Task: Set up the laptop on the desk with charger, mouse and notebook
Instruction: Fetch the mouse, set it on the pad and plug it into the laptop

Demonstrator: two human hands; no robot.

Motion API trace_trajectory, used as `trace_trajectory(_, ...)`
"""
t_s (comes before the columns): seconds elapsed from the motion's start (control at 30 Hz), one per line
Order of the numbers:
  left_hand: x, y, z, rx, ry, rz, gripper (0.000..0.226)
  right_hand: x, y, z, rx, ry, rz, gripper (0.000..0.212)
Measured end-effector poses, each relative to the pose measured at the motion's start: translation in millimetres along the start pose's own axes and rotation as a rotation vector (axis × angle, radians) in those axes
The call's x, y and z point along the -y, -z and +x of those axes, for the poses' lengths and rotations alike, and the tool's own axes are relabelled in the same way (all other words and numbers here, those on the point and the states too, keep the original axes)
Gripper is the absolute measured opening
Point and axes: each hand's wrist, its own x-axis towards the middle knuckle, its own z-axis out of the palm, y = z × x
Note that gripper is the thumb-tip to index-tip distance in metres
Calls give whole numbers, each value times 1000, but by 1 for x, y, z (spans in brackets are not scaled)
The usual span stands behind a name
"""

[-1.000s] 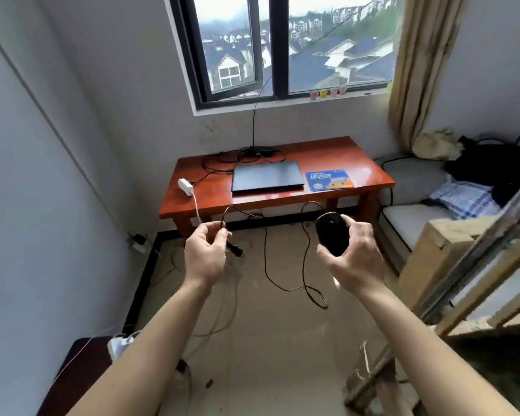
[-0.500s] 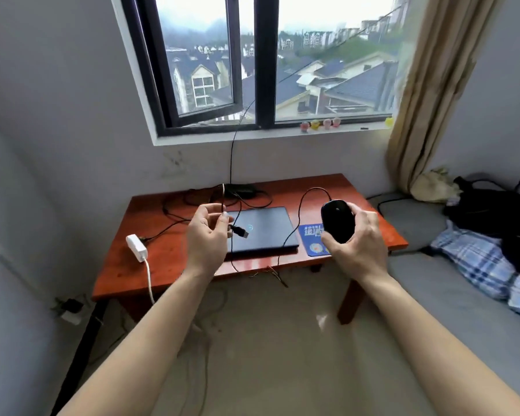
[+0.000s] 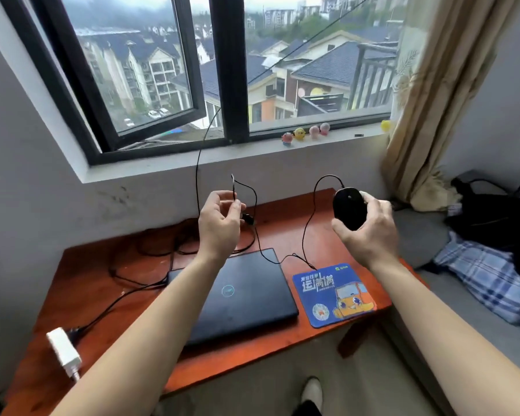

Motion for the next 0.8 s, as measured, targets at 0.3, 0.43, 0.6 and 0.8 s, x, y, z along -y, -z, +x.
trace_trajectory(0.3,47,-122,130,-9,88,53,12,-49,-75,180,42,7,72,69)
trace_trajectory(0.43,50,-159,178,-21,89,64,17,-57,-87,242,35,20,84,70)
trace_trajectory(0.6,78,-178,197,-35,128,107,17,-76,-109,259,88,23,91,69)
trace_trajectory(0.8,177,-186,167,-1,390,259,15,-139,-155,200,312,-154,-36,76)
